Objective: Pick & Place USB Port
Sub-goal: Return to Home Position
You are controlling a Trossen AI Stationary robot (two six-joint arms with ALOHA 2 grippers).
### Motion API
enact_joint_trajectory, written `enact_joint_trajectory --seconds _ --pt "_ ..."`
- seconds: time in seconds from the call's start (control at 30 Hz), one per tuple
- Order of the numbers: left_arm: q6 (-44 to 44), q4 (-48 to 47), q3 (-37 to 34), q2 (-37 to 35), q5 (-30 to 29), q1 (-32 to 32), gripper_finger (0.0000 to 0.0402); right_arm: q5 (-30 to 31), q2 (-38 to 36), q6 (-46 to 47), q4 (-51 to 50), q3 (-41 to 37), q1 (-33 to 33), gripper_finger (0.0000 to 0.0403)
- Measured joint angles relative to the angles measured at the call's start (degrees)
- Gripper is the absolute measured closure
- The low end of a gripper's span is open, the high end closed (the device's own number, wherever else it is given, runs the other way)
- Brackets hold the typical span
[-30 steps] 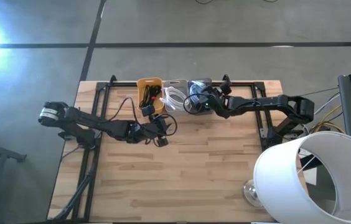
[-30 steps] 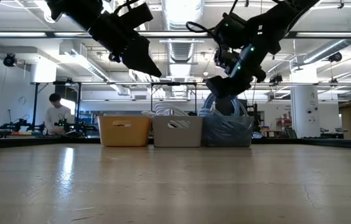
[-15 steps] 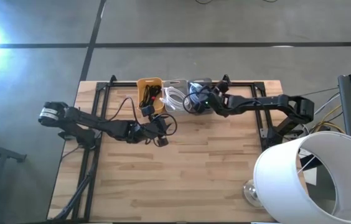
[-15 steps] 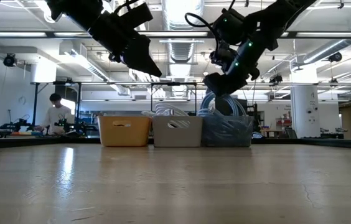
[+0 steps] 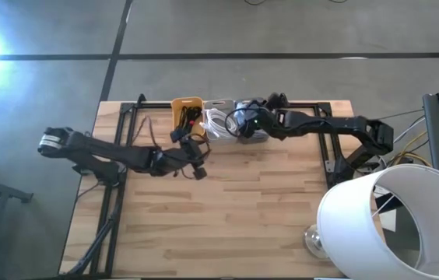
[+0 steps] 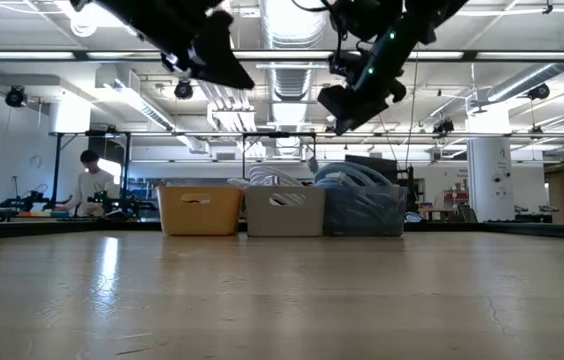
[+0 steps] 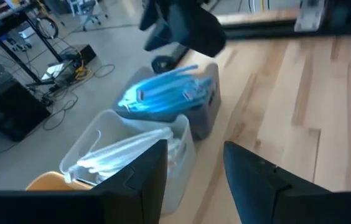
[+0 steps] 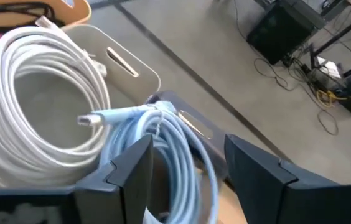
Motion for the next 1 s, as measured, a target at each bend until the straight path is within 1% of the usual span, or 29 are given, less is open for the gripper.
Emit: enact_joint_trajectory --seconds 0.17,0.33,0.4,0.5,0.6,0.73,0.83,1.0 --pt "-0.1 -1.9 0.0 -5.5 -0.1 0.0 0.0241 0.0 -0.1 1.2 -10.8 5.4 0.1 0.0206" --pt "0.6 -6.9 0.0 -12.0 -0.1 0.0 0.0241 0.0 -0.6 4.4 -20.0 10.0 2.0 0.0207" --pt "0.2 -9.0 0.0 -14.7 -0.2 0.0 0.0241 -0.1 -1.0 3.8 -21.9 10.8 3.4 0.0208" --pt "0.1 -12.5 0.0 -19.1 -0.2 0.0 0.0241 -2.3 -3.0 0.8 -22.4 10.6 5.6 0.0214" --pt "0.1 -14.7 -0.5 -23.6 -0.3 0.0 0.0241 -3.8 -6.2 0.4 -22.4 8.5 7.9 0.0222" --pt "-0.3 -14.9 -4.2 -29.9 -0.3 0.0 0.0241 -6.0 -12.5 0.9 -22.2 3.9 9.9 0.0235" --pt "-1.3 -14.9 -8.4 -35.1 -0.3 0.0 0.0241 -10.7 -18.8 1.9 -19.0 -1.6 11.0 0.0246" --pt "-4.9 -13.0 -16.2 -42.5 -0.2 0.0 0.0241 -21.7 -30.4 0.0 -5.4 -14.0 11.5 0.0264"
